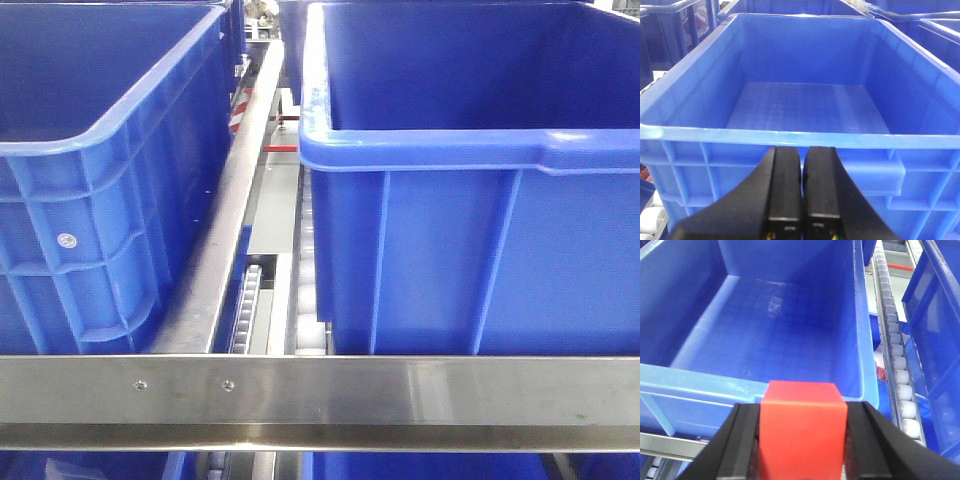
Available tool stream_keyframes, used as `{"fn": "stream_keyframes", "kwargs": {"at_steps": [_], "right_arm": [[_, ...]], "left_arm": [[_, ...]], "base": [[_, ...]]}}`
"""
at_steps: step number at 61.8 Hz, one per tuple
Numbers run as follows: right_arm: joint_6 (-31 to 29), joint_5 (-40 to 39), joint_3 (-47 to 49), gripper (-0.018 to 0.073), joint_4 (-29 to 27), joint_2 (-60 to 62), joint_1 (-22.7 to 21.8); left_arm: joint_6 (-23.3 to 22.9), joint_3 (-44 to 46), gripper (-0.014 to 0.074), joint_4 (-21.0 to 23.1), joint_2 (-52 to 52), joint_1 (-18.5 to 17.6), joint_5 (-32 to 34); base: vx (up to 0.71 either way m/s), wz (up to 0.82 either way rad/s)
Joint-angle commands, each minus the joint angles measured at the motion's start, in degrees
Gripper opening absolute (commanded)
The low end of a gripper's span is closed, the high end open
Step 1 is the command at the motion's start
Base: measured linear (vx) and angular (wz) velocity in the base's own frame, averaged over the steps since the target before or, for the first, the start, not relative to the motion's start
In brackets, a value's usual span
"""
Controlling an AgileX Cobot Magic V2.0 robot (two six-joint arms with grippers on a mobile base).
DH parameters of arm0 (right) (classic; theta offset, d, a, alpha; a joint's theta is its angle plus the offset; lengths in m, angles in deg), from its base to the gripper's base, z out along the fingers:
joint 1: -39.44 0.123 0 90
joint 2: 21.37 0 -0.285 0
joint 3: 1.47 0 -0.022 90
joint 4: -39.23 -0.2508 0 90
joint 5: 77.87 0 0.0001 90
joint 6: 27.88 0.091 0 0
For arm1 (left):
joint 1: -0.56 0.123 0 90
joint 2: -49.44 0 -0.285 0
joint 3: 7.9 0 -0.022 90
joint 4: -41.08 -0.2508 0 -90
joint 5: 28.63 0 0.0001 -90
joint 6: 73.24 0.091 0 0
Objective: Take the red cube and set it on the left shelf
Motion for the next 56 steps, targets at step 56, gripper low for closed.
{"fn": "stream_keyframes", "kwargs": {"at_steps": [56], "right_arm": [[-0.3, -3.4, 24.7, 0.0088, -3.6, -29.7, 6.8]], "left_arm": [[-0.3, -1.4, 0.0101, 0.1, 0.8, -0.1, 5.1]], "base": [[0.0, 0.0]]}}
